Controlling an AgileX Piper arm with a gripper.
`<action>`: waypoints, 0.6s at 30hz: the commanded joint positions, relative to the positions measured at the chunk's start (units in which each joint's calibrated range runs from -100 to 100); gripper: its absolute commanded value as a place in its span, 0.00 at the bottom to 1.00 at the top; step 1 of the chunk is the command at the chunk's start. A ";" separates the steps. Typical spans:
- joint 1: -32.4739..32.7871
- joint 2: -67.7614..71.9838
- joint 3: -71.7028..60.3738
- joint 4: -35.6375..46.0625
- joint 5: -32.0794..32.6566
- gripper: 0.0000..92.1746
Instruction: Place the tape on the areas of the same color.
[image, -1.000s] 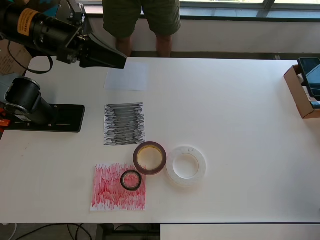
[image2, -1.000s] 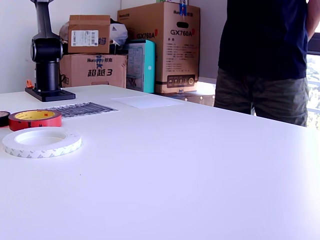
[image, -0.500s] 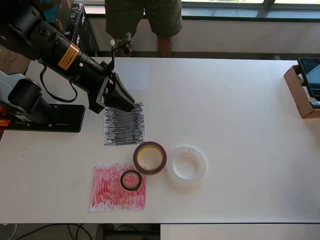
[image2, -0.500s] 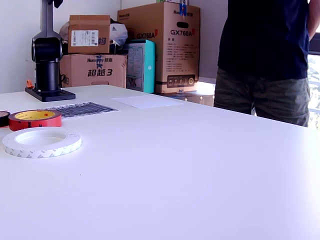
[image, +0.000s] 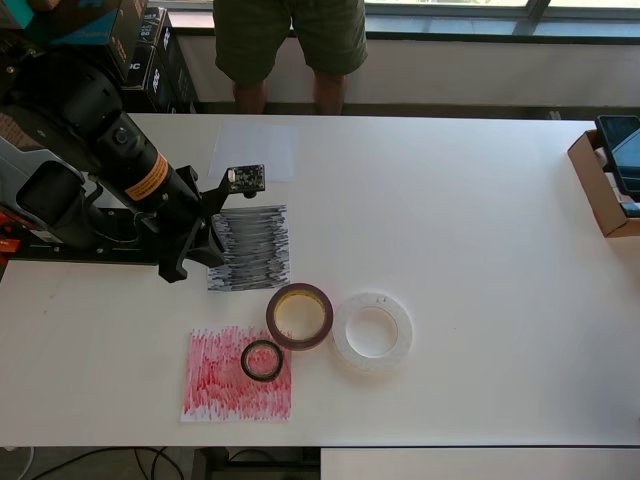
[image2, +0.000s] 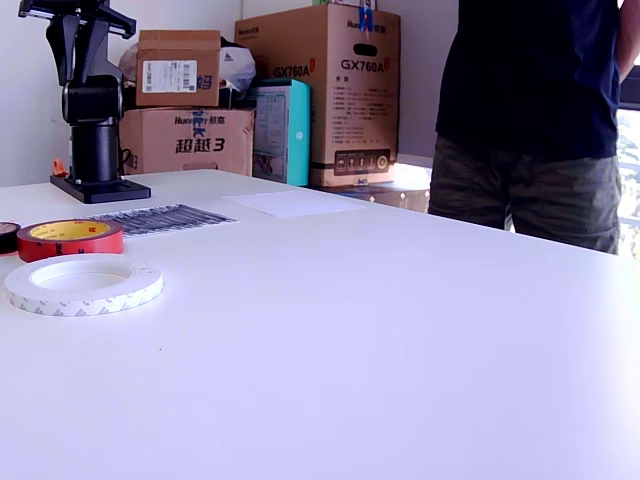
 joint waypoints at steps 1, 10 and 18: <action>-2.48 -0.40 -1.22 0.50 -0.33 0.21; -7.61 5.68 -5.49 -0.35 0.08 0.22; -9.42 16.44 -11.40 -0.52 -0.49 0.22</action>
